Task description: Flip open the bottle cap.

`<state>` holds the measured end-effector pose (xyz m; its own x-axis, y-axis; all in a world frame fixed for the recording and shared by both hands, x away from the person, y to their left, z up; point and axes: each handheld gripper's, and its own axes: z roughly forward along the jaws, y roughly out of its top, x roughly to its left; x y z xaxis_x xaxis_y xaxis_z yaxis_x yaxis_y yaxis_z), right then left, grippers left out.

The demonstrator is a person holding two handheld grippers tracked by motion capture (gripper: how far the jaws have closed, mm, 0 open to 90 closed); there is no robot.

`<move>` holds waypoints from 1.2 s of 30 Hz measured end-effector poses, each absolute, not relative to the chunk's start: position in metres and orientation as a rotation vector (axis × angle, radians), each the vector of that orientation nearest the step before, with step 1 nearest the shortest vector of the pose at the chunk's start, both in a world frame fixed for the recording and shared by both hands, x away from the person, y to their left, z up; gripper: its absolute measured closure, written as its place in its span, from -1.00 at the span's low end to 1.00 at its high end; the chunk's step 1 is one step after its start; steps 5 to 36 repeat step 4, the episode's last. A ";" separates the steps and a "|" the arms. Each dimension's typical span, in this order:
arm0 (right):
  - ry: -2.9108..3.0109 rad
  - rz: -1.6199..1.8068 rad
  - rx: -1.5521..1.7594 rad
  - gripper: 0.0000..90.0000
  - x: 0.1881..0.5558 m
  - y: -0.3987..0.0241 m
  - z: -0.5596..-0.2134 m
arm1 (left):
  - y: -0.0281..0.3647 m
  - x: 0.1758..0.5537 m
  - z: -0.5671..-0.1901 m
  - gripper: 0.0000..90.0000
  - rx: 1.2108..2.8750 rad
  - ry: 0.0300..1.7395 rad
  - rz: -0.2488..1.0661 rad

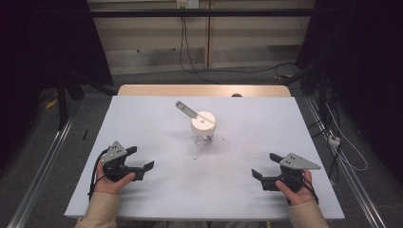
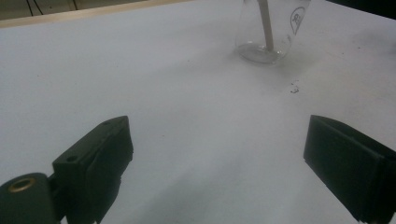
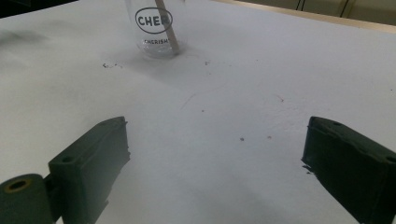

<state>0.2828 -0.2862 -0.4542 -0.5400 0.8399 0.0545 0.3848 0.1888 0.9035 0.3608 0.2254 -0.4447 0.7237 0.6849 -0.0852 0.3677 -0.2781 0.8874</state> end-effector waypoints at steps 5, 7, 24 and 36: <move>2.014 1.312 1.152 -0.86 0.284 -0.288 -0.456 | 0.226 0.361 -0.444 -0.83 1.892 0.819 0.389; 2.014 1.312 1.152 -0.86 0.284 -0.288 -0.456 | 0.226 0.361 -0.444 -0.83 1.892 0.819 0.389; 2.014 1.312 1.152 -0.86 0.284 -0.288 -0.456 | 0.226 0.361 -0.444 -0.83 1.892 0.819 0.389; 2.014 1.312 1.152 -0.86 0.284 -0.288 -0.456 | 0.226 0.361 -0.444 -0.83 1.892 0.819 0.389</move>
